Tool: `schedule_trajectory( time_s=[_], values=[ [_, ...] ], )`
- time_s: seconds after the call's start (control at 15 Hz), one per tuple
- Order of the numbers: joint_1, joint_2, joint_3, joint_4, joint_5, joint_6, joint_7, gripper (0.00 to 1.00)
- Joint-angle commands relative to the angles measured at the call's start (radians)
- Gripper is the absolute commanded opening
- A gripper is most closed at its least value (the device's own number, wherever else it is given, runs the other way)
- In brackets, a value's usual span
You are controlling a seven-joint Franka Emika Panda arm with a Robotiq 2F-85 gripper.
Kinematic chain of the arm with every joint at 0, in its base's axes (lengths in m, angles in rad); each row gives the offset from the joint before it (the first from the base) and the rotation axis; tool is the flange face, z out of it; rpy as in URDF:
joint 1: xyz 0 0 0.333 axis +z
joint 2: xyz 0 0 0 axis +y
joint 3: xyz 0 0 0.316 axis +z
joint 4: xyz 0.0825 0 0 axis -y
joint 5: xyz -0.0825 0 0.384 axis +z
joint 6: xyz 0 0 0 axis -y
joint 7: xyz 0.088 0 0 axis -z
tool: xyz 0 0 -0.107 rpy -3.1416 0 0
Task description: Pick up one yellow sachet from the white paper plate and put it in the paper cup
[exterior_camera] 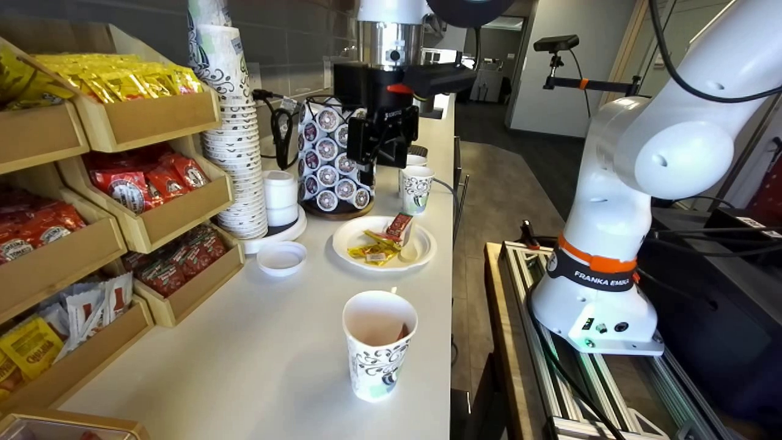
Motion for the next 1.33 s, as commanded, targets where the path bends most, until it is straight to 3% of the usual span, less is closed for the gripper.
schedule_trajectory(
  time_s=[0.0, 0.27, 0.87, 1.27],
  values=[
    [0.009, 0.000, -0.007, 0.004, -0.004, -0.002, 0.003, 1.00],
    [0.011, 0.000, -0.007, 0.008, -0.004, -0.002, 0.003, 1.00],
    [0.081, 0.108, -0.154, -0.050, -0.022, 0.208, -0.584, 1.00],
    [0.083, 0.312, -0.227, -0.037, -0.076, 0.404, -0.921, 1.00]
  ],
)
